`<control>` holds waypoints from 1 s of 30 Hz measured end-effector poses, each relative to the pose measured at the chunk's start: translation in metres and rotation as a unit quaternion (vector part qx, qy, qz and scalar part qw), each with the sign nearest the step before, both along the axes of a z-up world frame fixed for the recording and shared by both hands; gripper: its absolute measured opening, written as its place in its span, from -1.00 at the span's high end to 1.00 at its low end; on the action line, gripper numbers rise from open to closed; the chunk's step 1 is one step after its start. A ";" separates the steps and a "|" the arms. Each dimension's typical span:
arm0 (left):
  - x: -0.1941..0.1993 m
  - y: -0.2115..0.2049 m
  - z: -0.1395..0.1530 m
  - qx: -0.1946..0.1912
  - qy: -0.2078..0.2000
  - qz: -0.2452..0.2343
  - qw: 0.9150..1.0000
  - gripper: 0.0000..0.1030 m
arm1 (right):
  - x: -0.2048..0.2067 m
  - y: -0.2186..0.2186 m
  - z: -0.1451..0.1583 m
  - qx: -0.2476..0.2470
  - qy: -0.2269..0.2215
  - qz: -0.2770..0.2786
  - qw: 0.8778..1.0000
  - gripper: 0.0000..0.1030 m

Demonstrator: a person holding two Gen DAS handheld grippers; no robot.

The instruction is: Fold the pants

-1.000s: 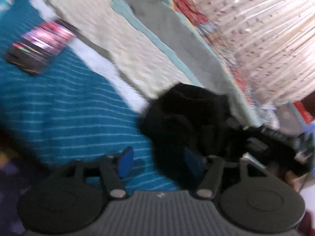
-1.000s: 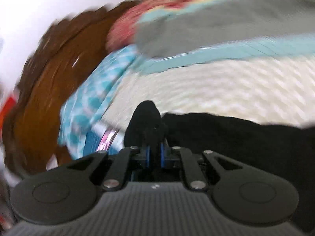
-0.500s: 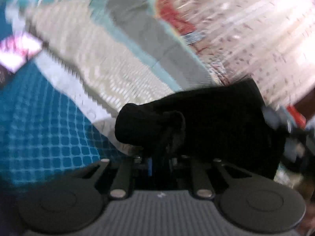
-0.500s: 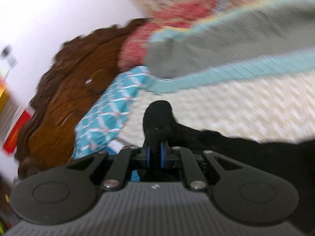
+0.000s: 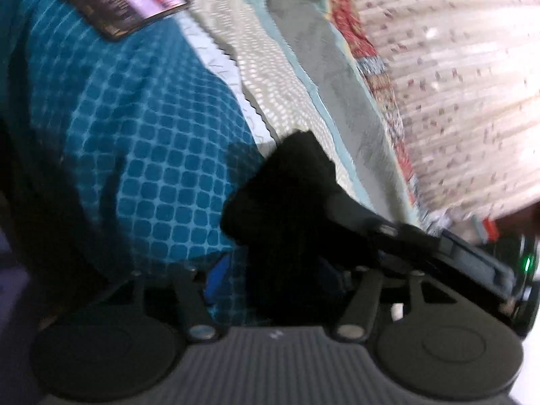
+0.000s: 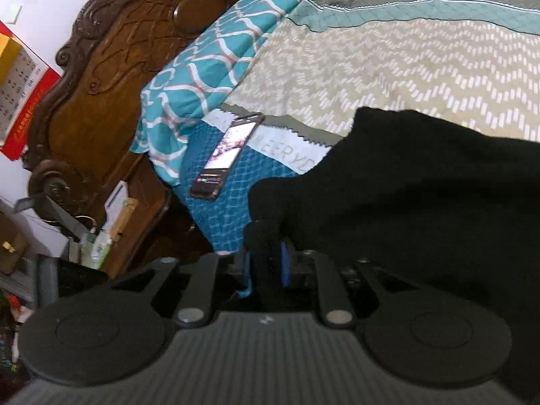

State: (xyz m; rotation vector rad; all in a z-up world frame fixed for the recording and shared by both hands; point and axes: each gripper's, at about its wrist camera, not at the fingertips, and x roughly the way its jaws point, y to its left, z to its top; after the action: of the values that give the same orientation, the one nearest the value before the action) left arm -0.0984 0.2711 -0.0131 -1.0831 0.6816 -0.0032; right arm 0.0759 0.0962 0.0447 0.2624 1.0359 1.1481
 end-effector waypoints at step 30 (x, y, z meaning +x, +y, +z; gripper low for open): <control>0.076 -0.030 0.031 0.161 0.081 -0.018 0.983 0.36 | -0.017 -0.089 -0.008 0.004 -0.026 -0.062 0.998 0.45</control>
State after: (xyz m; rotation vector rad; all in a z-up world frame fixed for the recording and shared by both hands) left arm -0.0228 0.2415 0.0183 -0.7639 0.8178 0.1606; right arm 0.0589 0.0073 0.0365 0.2974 0.9553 1.0420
